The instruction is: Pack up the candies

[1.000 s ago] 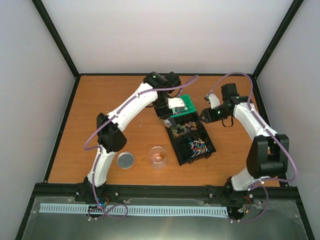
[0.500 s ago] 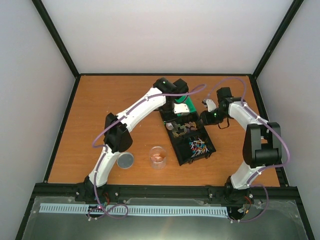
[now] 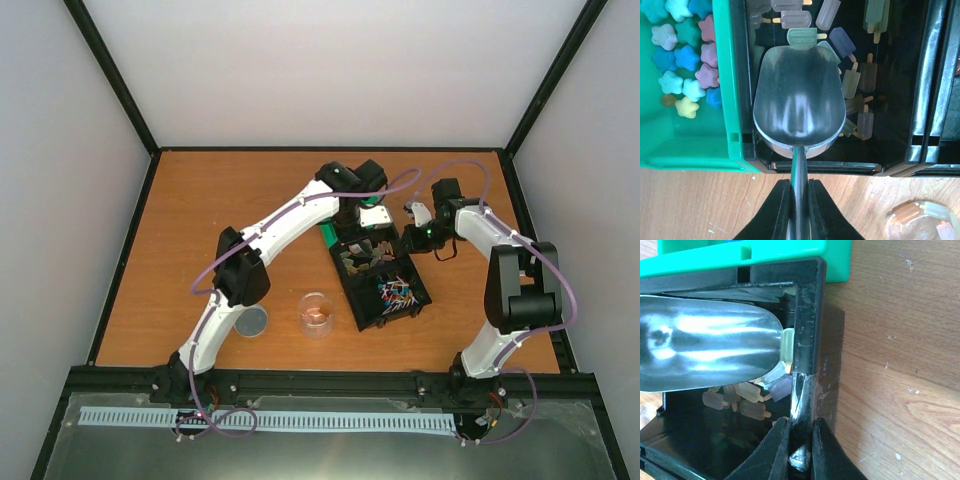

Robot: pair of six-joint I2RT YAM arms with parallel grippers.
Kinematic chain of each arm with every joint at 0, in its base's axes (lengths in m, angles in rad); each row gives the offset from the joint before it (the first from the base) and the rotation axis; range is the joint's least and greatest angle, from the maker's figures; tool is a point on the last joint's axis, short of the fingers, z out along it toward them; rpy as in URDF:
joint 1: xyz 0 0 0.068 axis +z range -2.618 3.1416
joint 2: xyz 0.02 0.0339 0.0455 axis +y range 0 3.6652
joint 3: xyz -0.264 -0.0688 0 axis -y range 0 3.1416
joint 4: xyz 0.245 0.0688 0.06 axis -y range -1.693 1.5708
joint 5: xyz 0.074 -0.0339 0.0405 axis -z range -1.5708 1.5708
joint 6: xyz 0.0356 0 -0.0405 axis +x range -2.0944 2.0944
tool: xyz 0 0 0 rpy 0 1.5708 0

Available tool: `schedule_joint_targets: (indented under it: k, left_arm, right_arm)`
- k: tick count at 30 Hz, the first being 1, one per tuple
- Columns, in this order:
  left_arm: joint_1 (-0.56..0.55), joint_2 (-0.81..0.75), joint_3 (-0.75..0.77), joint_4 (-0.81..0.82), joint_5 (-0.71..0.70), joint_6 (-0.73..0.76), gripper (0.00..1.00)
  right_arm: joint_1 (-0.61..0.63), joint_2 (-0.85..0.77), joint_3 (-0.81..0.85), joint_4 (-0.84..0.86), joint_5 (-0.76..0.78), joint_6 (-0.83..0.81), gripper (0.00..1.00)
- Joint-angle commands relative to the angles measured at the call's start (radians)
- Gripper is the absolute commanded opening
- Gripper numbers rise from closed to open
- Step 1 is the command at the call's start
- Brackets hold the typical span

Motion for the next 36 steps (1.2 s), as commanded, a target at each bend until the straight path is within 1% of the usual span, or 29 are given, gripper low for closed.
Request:
schedule_joint_targets:
  k: [1, 7, 11, 16, 19, 23, 26, 31, 33, 36]
  left_arm:
    - [-0.005, 0.094, -0.038, 0.045, -0.03, -0.05, 0.01]
    - [-0.005, 0.081, -0.144, 0.197, 0.015, -0.062, 0.01]
    - [-0.006, 0.049, -0.213, 0.285, 0.063, -0.031, 0.01]
    - [-0.005, -0.009, -0.207, 0.232, 0.052, 0.003, 0.01]
    - [-0.005, -0.045, -0.194, 0.174, 0.041, 0.012, 0.01]
    - [-0.005, -0.061, -0.169, 0.08, 0.005, 0.022, 0.01]
    - [-0.005, -0.069, -0.173, 0.041, -0.014, 0.026, 0.01]
    - [-0.002, -0.041, -0.216, 0.053, -0.021, 0.007, 0.01]
    - [0.0, -0.015, -0.214, 0.07, 0.01, -0.015, 0.01]
    - [0.0, 0.041, -0.166, 0.111, 0.076, -0.053, 0.01]
  right_arm:
    - [0.027, 0.006, -0.024, 0.03, -0.022, -0.013, 0.03]
    - [0.044, 0.012, -0.026, 0.045, -0.023, -0.014, 0.03]
    - [0.05, 0.017, -0.023, 0.045, -0.014, -0.017, 0.03]
    - [0.048, 0.01, -0.022, 0.044, 0.031, -0.014, 0.03]
    - [0.048, 0.007, -0.019, 0.048, 0.053, 0.0, 0.03]
    - [0.046, 0.007, -0.012, 0.056, 0.075, 0.01, 0.03]
    - [0.046, 0.013, 0.0, 0.054, 0.076, 0.014, 0.03]
    - [0.046, 0.008, 0.002, 0.058, 0.063, 0.016, 0.03]
    - [0.046, 0.005, -0.003, 0.06, 0.051, 0.011, 0.03]
    - [0.048, -0.001, -0.023, 0.073, 0.02, 0.011, 0.03]
